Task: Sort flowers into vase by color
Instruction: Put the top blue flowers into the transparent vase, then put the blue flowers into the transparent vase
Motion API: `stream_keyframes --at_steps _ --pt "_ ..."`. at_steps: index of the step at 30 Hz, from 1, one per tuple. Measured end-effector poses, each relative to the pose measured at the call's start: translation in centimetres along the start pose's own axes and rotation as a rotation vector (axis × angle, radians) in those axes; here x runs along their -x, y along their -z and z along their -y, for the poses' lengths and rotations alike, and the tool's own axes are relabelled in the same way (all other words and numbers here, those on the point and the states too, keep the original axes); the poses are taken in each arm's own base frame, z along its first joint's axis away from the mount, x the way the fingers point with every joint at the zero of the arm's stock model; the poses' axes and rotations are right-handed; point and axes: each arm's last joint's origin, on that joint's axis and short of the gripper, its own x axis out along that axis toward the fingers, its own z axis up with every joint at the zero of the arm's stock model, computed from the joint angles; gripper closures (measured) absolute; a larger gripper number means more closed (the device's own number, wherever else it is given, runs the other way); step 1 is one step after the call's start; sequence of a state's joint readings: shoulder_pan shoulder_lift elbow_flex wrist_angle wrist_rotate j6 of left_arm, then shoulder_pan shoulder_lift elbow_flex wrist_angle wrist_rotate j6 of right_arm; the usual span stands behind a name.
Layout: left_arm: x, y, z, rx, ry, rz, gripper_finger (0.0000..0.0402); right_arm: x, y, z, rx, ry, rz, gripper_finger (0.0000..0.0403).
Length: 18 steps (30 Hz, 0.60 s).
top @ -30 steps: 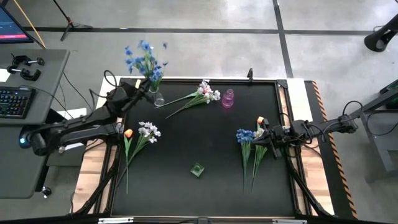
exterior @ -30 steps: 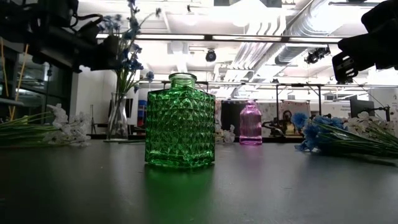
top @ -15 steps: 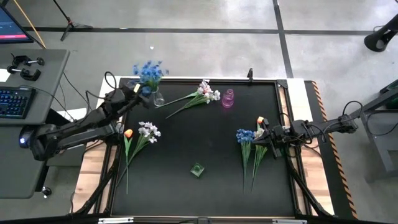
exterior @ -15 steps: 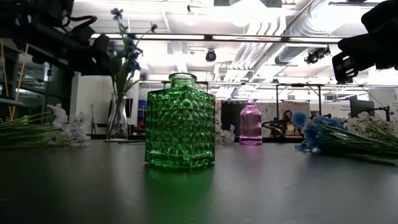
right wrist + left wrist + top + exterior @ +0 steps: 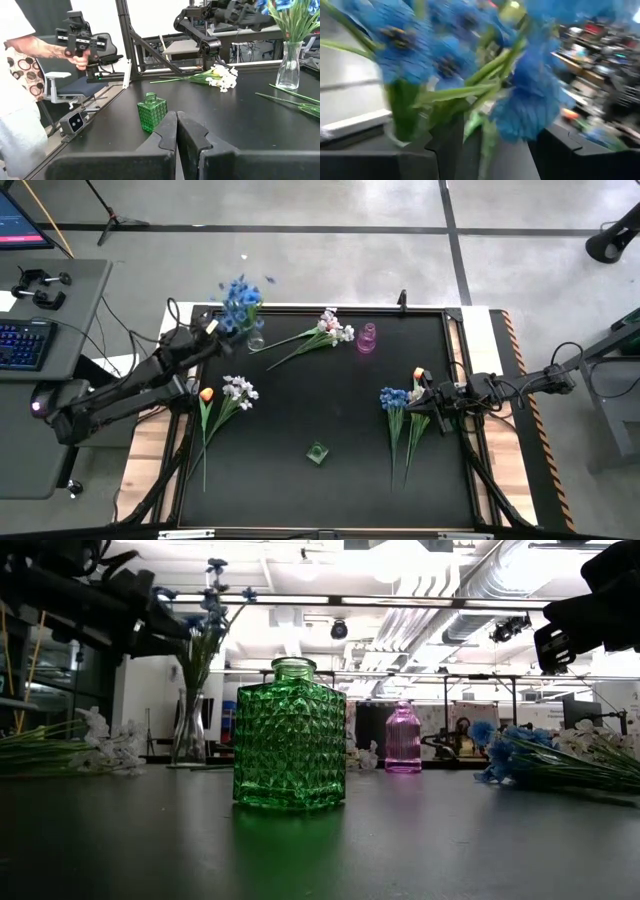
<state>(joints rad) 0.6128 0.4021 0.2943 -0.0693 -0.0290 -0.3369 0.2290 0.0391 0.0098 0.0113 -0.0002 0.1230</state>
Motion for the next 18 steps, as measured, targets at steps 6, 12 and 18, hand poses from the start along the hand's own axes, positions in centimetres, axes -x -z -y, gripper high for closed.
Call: stream_keyframes --at_steps 6,12,18 --pt "0.8 0.5 0.3 0.048 0.132 -0.081 0.0206 0.0 0.0 0.0 0.000 0.000 0.000 0.0402" --pt "1.4 0.5 0.8 0.137 0.324 -0.136 0.0206 0.0 0.0 0.0 0.000 0.000 0.000 0.0402" --pt "1.6 0.8 1.6 0.232 0.442 -0.216 0.0207 0.0 0.0 0.0 0.000 0.000 0.000 0.0402"
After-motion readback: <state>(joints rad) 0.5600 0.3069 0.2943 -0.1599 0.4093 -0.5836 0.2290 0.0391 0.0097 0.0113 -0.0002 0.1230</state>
